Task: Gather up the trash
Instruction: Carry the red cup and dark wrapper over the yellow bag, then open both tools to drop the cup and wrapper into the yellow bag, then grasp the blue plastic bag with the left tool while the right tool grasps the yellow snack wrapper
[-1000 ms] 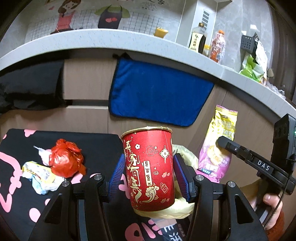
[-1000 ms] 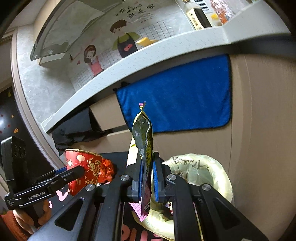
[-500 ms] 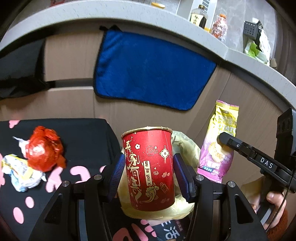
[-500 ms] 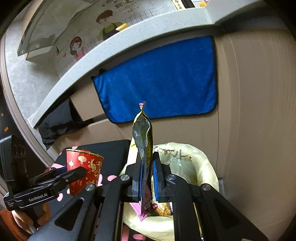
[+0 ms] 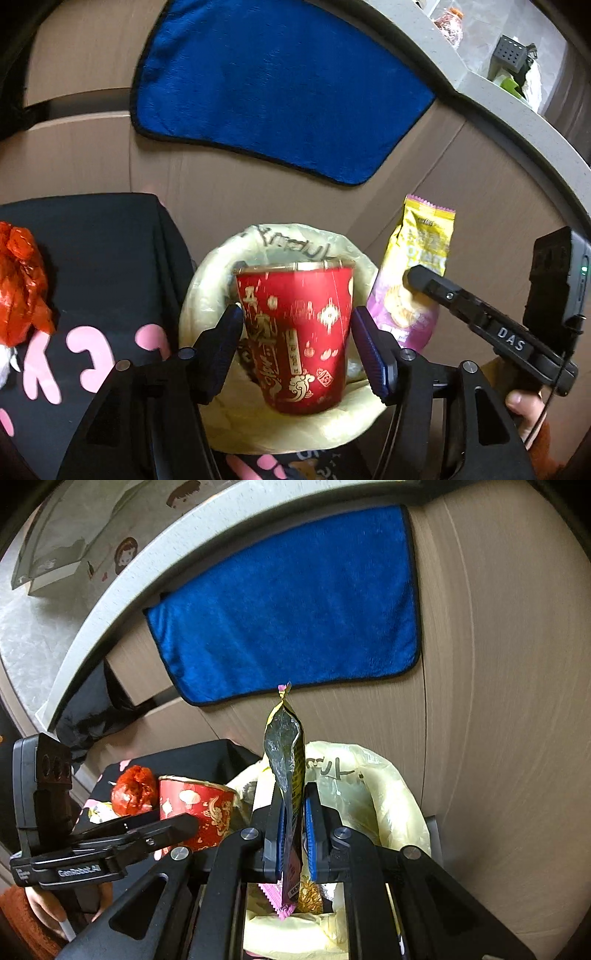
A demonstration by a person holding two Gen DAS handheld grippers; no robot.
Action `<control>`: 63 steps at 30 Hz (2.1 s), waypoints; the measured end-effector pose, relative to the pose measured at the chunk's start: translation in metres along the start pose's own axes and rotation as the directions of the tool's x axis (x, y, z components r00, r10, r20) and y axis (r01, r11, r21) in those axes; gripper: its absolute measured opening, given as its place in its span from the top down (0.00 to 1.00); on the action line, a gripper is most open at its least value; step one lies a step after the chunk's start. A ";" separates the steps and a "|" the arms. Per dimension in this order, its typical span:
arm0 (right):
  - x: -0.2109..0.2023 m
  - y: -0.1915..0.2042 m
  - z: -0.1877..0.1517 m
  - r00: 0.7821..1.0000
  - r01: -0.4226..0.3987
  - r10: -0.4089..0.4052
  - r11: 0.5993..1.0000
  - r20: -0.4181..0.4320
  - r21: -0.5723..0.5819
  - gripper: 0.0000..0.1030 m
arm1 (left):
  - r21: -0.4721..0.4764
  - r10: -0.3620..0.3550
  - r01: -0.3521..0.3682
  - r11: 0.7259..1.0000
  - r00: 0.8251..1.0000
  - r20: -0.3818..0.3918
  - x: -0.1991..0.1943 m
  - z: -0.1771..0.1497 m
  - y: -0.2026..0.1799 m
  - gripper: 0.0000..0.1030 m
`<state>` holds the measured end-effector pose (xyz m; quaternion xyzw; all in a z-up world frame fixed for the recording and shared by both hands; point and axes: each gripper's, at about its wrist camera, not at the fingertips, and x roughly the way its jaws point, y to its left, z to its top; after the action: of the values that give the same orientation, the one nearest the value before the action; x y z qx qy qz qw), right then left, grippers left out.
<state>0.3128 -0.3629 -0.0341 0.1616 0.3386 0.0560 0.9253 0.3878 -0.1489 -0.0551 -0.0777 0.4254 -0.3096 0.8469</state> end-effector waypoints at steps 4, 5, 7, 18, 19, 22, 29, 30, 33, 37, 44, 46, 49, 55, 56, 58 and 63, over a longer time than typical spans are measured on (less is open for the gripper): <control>0.020 -0.003 -0.002 0.999 -0.008 0.008 1.000 -0.033 0.018 0.91 | -0.022 0.017 -0.016 1.000 0.999 0.042 -0.016 0.004 0.012 0.40; 0.024 -0.004 -0.002 0.999 -0.012 0.013 1.000 -0.039 0.022 0.91 | -0.032 0.019 -0.017 0.999 0.999 0.050 -0.021 0.004 0.015 0.40; 0.036 -0.007 -0.003 0.998 -0.019 0.021 0.999 -0.060 0.033 0.88 | -0.062 0.009 -0.004 0.998 0.997 0.078 -0.031 0.007 0.023 0.40; 0.039 -0.021 -0.012 0.991 0.124 -0.121 0.991 -0.058 0.044 0.58 | -0.074 -0.098 0.098 0.992 0.995 0.011 -0.015 0.001 0.018 0.38; 0.034 -0.021 -0.012 0.989 0.139 -0.137 0.990 -0.050 0.031 0.58 | -0.079 -0.101 0.101 0.992 0.995 0.010 -0.015 0.002 0.019 0.38; 0.021 -0.020 -0.010 0.985 0.171 -0.171 0.985 -0.026 0.004 0.57 | -0.084 -0.082 0.084 0.993 0.996 0.030 -0.020 0.001 0.021 0.38; 0.004 -0.007 -0.009 0.988 0.153 -0.153 0.988 0.021 0.000 0.55 | -0.067 0.090 -0.082 0.994 0.987 0.133 -0.060 -0.006 0.039 0.38; 0.002 -0.004 -0.009 0.989 0.148 -0.148 0.989 0.027 -0.001 0.55 | -0.066 0.124 -0.115 0.991 0.981 0.149 -0.067 -0.007 0.043 0.38; -0.001 0.010 -0.010 0.992 0.118 -0.117 0.993 0.050 -0.015 0.54 | -0.072 0.233 -0.223 0.972 0.952 0.198 -0.093 -0.014 0.066 0.38; 0.005 0.038 -0.014 0.997 0.059 -0.056 0.997 0.044 -0.054 0.54 | -0.141 0.359 -0.335 0.932 0.911 0.202 -0.121 -0.027 0.115 0.38; 0.028 0.091 -0.036 1.000 -0.024 0.021 0.990 -0.019 -0.141 0.54 | -0.386 0.485 -0.395 0.834 0.858 0.170 -0.162 -0.073 0.201 0.38; 0.037 0.104 -0.043 0.998 -0.049 0.042 0.986 -0.047 -0.160 0.54 | -0.445 0.479 -0.375 0.813 0.866 0.145 -0.165 -0.084 0.220 0.38; 0.048 0.121 -0.052 0.994 -0.085 0.072 0.981 -0.084 -0.173 0.54 | -0.504 0.449 -0.335 0.796 0.885 0.120 -0.161 -0.093 0.242 0.39; 0.055 0.148 -0.064 0.989 -0.115 0.091 0.968 -0.115 -0.222 0.54 | -0.533 0.390 -0.295 0.793 0.918 0.073 -0.135 -0.088 0.264 0.45; 0.055 0.152 -0.065 0.988 -0.116 0.089 0.966 -0.123 -0.233 0.54 | -0.538 0.383 -0.289 0.792 0.921 0.068 -0.132 -0.087 0.265 0.50; 0.056 0.159 -0.066 0.987 -0.121 0.089 0.961 -0.136 -0.249 0.54 | -0.543 0.359 -0.263 0.798 0.930 0.077 -0.132 -0.087 0.267 0.64; 0.059 0.182 -0.070 0.983 -0.140 0.093 0.937 -0.157 -0.320 0.54 | -0.467 0.340 -0.262 0.844 0.936 0.089 -0.159 -0.094 0.249 0.69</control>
<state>0.3135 -0.1605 -0.0589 0.0202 0.3781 0.1777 0.9083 0.3586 0.1559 -0.1050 -0.2286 0.4191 -0.0585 0.8767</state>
